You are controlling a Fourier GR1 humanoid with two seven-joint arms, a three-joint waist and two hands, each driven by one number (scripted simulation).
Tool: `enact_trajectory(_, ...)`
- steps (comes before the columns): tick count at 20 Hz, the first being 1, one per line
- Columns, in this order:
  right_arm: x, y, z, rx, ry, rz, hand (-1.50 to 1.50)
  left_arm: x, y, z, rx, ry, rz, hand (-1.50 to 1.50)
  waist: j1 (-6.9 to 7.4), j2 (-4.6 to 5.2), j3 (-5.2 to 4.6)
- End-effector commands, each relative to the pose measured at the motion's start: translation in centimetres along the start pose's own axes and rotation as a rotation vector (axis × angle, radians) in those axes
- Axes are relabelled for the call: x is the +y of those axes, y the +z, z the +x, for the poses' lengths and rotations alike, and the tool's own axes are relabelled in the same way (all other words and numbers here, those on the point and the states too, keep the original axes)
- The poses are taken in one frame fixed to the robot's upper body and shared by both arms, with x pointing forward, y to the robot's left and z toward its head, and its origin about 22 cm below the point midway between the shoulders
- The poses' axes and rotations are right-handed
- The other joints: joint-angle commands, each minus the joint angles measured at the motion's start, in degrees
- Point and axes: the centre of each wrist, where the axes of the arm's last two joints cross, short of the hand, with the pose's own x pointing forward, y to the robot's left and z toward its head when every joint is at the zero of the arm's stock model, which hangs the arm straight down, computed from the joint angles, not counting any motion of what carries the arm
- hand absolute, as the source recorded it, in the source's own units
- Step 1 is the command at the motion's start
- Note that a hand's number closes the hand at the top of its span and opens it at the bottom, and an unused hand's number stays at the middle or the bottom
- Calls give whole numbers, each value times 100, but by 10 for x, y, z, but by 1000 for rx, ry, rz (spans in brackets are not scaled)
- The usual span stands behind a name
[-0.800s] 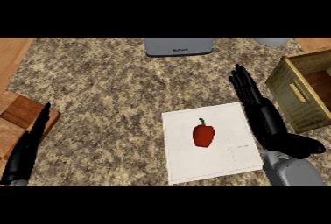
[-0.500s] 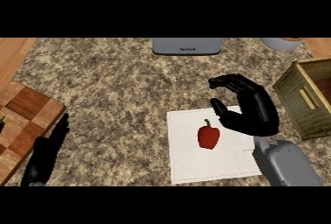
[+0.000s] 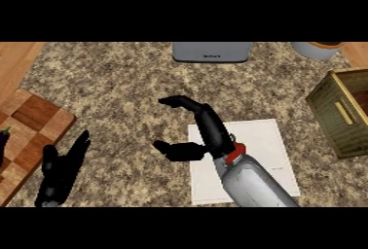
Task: Pick the bell pepper from the placemat and place it in the basket
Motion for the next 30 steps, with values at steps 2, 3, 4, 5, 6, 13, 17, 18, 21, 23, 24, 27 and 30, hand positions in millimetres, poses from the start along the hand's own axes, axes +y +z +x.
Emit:
enact_trajectory(2, -9, -17, -3, 114, 402, -80, -150, 1, 4, -15, 98, 26, 5, 0, -129, -57, -67)
enact_trajectory(3, -29, -17, -5, 143, 502, -84, -150, 5, 6, -26, 117, 23, 15, 0, -227, -87, -80)
enact_trajectory(4, -45, -18, -10, 196, 599, -95, -150, 6, 11, -24, 117, 29, 14, 0, -223, -125, -75)
enact_trajectory(5, -52, -33, 11, 194, 638, -124, -150, 10, 8, -24, 125, 33, 18, 0, -270, -117, -78)
enact_trajectory(6, -50, -33, 20, 219, 683, -106, -150, 8, 9, -27, 137, 37, 24, 0, -338, -141, -77)
enact_trajectory(13, -89, -56, 130, 354, 942, 39, -150, 10, 16, -35, 131, 52, 28, 0, -340, -131, -57)
enact_trajectory(17, -104, -50, 160, 475, 971, 219, -150, 11, 15, -37, 129, 49, 43, 0, -396, -104, -47)
enact_trajectory(18, -109, -48, 163, 514, 995, 268, -150, 19, 17, -29, 126, 45, 44, 0, -378, -116, -41)
enact_trajectory(21, -127, -48, 180, 607, 1009, 339, -150, 22, 20, -27, 111, 39, 51, 0, -328, -91, -40)
enact_trajectory(23, -126, -44, 191, 619, 1031, 364, -150, 18, 16, -31, 121, 46, 27, 0, -334, -68, -44)
enact_trajectory(24, -139, -37, 186, 646, 1027, 361, -150, 12, 18, -29, 109, 47, 30, 0, -335, -63, -35)
enact_trajectory(27, -133, -34, 195, 658, 1025, 386, -150, 11, 15, -19, 120, 58, 3, 0, -287, -53, -36)
enact_trajectory(30, -132, -19, 190, 658, 1008, 415, -150, 5, 12, -23, 122, 48, 14, 0, -279, -38, -32)
